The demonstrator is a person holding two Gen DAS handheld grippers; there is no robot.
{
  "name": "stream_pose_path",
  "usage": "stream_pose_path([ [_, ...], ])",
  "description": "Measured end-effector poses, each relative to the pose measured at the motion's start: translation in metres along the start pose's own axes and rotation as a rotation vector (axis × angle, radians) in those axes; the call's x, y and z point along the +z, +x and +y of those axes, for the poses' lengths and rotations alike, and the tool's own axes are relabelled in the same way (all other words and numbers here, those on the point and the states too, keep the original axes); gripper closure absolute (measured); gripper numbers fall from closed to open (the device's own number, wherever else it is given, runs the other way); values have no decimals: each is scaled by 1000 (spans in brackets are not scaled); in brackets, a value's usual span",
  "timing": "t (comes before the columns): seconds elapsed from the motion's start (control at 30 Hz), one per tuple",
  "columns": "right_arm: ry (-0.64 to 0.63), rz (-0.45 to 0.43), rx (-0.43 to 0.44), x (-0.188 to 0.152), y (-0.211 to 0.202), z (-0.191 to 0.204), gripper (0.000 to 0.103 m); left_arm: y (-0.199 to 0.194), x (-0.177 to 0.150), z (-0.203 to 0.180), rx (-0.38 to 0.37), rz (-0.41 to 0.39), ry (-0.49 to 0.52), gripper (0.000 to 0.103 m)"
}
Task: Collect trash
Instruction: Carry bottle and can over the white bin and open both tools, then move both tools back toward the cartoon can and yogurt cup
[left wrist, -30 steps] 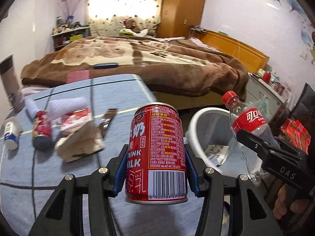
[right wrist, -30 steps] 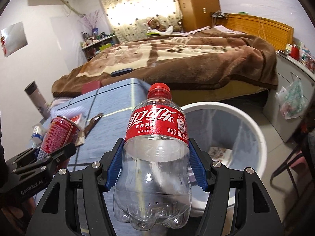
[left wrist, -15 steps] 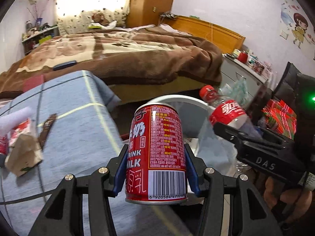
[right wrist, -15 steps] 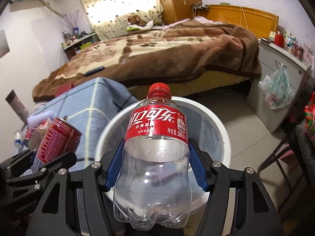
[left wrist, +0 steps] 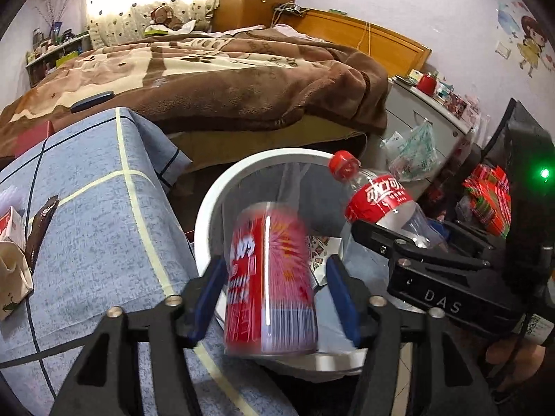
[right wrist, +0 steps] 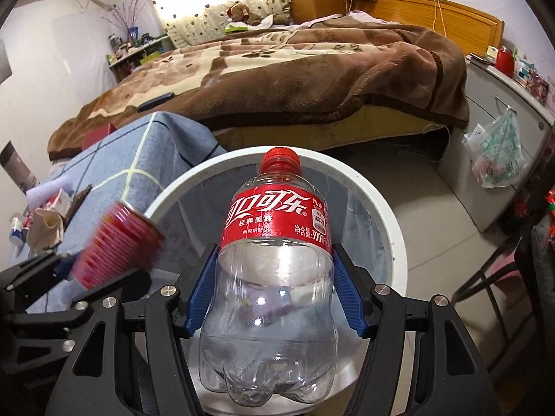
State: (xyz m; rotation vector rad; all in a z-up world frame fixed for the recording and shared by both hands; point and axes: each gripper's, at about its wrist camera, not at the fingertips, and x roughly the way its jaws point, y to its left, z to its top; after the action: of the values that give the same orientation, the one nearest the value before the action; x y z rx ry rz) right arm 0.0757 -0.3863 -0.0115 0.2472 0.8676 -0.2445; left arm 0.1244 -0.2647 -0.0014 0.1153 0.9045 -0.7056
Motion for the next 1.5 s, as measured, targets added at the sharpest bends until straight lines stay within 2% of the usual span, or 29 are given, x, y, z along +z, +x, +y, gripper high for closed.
stream_pose_path([
  [0.07, 25, -2, -12, -1, 0, -4, 38, -1, 0, 1, 4, -7, -1, 32],
  [0.27, 4, -26, -1, -3, -5, -3, 38, -4, 1, 7, 6, -13, -17, 32],
  [0.37, -4, -23, -26, -1, -6, -2, 38, -8, 0, 7, 6, -22, -13, 32],
  [0.77, 9, -66, -4, -2, -22, 5, 38, -31, -7, 16, 23, -49, -34, 32],
  [1.23, -14, -111, 37, -7, -38, 41, 38, -72, -26, 51, 69, -116, -80, 32],
  [1.5, -40, -133, 75, -9, -44, 67, 38, -95, -40, 79, 121, -146, -124, 32],
])
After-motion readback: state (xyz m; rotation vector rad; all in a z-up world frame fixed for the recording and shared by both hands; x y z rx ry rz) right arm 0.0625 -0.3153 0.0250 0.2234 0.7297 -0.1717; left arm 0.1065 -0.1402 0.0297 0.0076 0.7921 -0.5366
